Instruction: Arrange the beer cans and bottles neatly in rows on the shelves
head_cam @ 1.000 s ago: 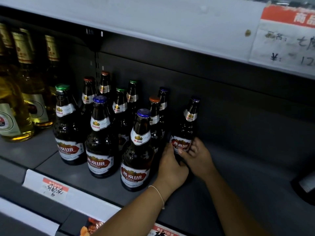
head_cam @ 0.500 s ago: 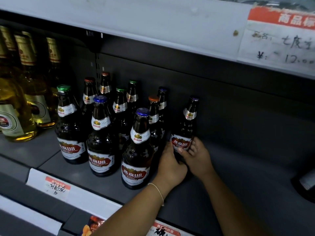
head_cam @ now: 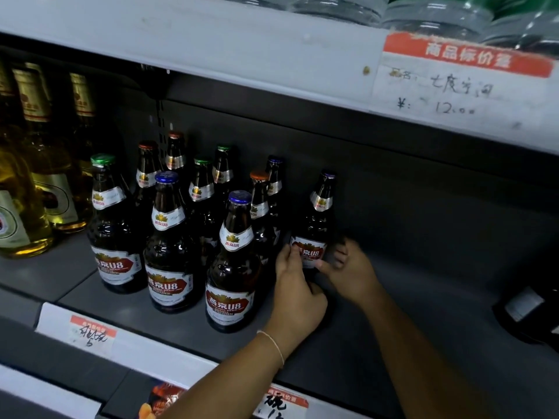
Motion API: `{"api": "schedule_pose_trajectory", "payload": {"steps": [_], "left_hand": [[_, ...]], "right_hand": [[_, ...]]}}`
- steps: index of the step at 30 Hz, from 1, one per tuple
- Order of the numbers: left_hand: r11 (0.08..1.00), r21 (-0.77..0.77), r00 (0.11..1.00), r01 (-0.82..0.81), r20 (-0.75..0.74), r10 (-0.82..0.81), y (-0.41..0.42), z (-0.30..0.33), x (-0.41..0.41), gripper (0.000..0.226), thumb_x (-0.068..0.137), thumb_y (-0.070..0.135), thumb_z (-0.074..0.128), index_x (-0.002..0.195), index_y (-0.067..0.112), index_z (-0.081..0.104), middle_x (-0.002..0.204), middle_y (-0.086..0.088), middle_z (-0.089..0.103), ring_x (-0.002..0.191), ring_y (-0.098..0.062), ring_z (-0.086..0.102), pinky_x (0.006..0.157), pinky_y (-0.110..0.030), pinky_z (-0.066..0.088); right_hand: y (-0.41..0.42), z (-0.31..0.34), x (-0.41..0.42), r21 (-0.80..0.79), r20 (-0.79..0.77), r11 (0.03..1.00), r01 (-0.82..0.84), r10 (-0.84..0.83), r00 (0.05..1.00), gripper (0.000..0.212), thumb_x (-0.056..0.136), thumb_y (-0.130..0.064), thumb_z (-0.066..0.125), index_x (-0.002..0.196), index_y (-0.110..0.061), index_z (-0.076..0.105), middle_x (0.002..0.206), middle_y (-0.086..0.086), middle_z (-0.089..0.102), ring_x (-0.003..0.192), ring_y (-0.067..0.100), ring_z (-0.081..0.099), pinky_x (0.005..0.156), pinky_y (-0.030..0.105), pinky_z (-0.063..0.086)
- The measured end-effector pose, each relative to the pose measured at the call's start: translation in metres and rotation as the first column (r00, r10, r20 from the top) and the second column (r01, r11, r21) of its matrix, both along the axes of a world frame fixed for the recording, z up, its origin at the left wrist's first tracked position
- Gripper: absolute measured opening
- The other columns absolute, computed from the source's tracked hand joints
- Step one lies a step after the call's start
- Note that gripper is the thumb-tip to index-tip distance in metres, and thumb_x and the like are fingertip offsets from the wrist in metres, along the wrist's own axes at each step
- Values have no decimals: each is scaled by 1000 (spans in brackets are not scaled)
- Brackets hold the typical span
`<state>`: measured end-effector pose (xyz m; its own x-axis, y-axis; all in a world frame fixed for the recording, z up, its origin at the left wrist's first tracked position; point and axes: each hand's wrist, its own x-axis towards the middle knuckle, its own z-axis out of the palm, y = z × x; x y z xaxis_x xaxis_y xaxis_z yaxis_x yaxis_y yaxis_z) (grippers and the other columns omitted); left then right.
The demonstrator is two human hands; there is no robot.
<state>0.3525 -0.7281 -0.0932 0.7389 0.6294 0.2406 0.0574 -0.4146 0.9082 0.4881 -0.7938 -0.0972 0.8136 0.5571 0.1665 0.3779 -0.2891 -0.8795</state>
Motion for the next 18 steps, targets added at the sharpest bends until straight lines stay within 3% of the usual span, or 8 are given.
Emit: {"api": "schedule_pose_trajectory", "payload": {"steps": [3,5,8,12,14,18], "left_hand": [[996,78,996,47,65,-52,-10,5,-4,75,82,-4,50,151,5,20,156,-7,15,143,-12,20,99,7,4],[987,141,992,71,90,-85,-15,12,-3,73,84,-2,51,151,6,22,154,-6,20,137,-1,18,99,8,4],[967,240,983,89,137,-124,-30,25,6,67,88,3,54,149,5,26,152,-8,30,138,-5,22,103,4,6],[942,308,948,132,238,-210,-66,39,28,52,90,12,53,140,3,43,138,-7,48,130,-13,42,110,-10,25],[931,316,915,184,291,-280,-90,46,39,46,93,12,53,138,3,46,132,0,49,124,-6,43,105,-5,28],[900,321,876,295,285,-389,-138,61,60,45,98,16,52,142,9,43,134,2,47,125,-6,43,106,-15,33]], "right_hand": [[-23,13,6,-10,35,993,117,-117,993,81,82,-14,78,150,-14,34,129,5,56,123,21,54,108,43,45],[-43,23,4,32,55,984,175,-177,983,80,84,-12,76,151,-10,32,129,10,57,122,24,56,108,42,45],[-81,39,0,106,90,959,263,-273,958,70,88,-11,72,148,-5,36,131,9,56,117,19,57,99,27,47],[-137,52,0,160,225,911,380,-408,885,49,88,-13,72,132,-6,53,112,-4,62,102,13,62,83,17,50],[-166,54,4,211,270,873,440,-485,832,37,87,-10,72,121,-13,58,101,-13,62,99,15,65,76,11,49],[-219,60,9,262,265,794,549,-606,750,40,88,-8,69,126,-9,55,105,-3,63,85,5,60,68,1,43]]}}
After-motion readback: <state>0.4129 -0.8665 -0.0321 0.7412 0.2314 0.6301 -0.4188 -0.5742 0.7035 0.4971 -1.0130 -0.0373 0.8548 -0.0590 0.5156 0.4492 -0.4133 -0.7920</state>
